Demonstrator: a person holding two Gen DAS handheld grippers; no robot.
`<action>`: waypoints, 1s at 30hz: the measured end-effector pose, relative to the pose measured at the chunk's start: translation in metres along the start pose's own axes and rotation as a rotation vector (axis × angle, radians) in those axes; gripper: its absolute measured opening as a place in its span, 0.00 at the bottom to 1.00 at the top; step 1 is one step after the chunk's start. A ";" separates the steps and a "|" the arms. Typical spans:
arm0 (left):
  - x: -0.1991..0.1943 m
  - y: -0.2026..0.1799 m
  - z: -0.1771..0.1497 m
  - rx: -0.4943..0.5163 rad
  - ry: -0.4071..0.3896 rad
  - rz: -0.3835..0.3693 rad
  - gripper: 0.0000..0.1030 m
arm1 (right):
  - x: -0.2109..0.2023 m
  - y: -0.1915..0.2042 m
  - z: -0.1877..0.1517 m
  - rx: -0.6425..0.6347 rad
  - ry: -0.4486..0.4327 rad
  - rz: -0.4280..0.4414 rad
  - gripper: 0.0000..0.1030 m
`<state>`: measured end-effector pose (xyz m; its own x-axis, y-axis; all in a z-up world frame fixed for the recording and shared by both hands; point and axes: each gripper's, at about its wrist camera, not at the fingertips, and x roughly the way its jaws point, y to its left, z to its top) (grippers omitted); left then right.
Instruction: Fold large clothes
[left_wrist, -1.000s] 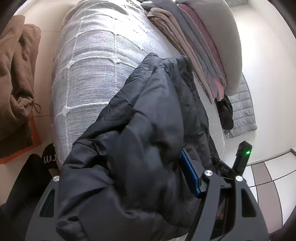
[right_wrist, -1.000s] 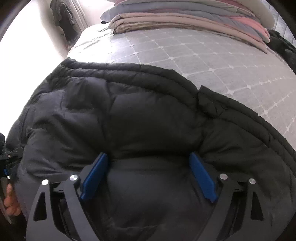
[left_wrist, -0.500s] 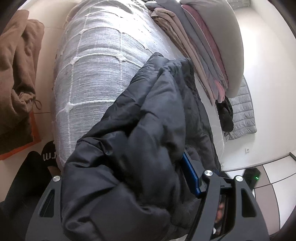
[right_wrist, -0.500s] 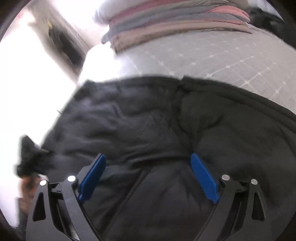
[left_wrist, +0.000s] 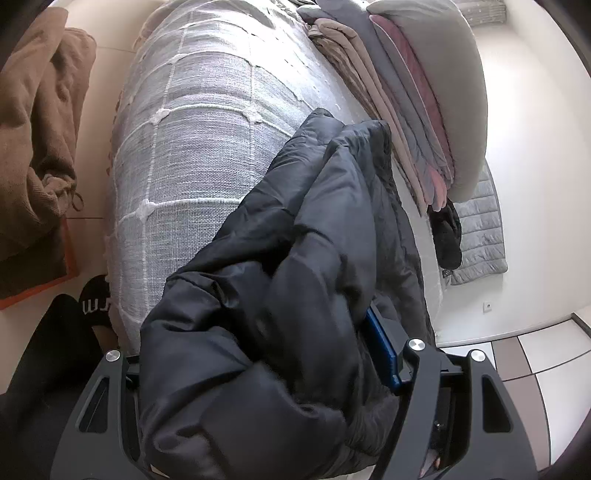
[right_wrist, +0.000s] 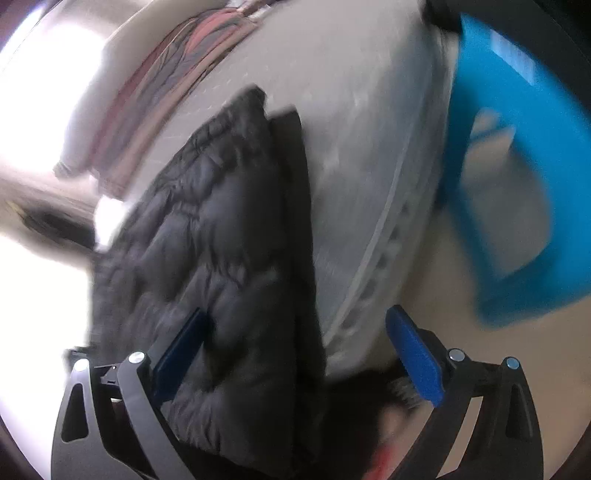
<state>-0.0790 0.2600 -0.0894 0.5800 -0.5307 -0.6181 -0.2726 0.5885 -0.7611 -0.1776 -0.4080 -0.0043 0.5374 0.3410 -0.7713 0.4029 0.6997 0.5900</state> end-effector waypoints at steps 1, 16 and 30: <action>0.000 0.000 0.000 0.000 -0.001 -0.002 0.63 | 0.006 -0.006 0.000 0.028 0.015 0.048 0.91; -0.025 -0.012 0.002 0.089 -0.058 -0.103 0.15 | 0.006 0.023 -0.015 0.025 0.043 0.461 0.23; -0.035 0.019 0.006 -0.035 -0.017 0.038 0.77 | -0.042 0.059 -0.008 -0.091 -0.205 0.013 0.61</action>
<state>-0.0996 0.2936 -0.0805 0.5812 -0.4980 -0.6436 -0.3213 0.5862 -0.7437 -0.1822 -0.3758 0.0614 0.6848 0.2221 -0.6940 0.3318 0.7530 0.5683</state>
